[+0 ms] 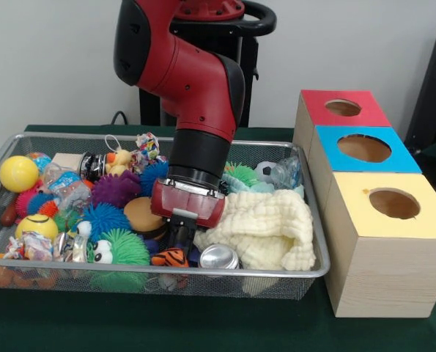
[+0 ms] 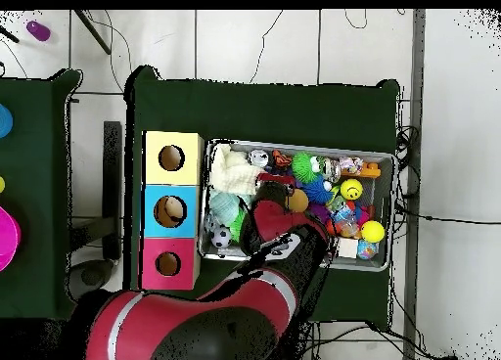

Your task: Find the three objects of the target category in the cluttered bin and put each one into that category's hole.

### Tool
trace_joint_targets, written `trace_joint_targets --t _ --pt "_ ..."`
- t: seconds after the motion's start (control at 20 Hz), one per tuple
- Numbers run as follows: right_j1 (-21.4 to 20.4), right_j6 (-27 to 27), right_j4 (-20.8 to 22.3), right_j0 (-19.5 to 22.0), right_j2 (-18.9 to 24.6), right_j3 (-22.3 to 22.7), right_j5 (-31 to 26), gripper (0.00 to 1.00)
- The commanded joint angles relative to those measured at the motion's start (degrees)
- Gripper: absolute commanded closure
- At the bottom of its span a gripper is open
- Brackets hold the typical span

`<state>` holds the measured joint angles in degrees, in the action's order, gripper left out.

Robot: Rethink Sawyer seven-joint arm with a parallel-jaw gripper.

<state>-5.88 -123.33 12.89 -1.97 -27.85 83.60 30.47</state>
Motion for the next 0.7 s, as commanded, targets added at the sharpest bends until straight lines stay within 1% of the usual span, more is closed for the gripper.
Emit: trace_joint_targets --t 0.05,0.25,0.5,0.7 --pt "0.6 -4.3 -0.1 0.4 4.8 -2.3 2.0 1.0" --pt "-1.6 -4.3 2.0 0.7 5.5 -2.2 -2.3 1.0" --pt "-5.5 -4.1 6.2 2.2 8.5 -1.8 -10.3 1.0" --pt "-8.6 -3.6 8.9 3.3 10.7 -0.5 -15.4 1.0"
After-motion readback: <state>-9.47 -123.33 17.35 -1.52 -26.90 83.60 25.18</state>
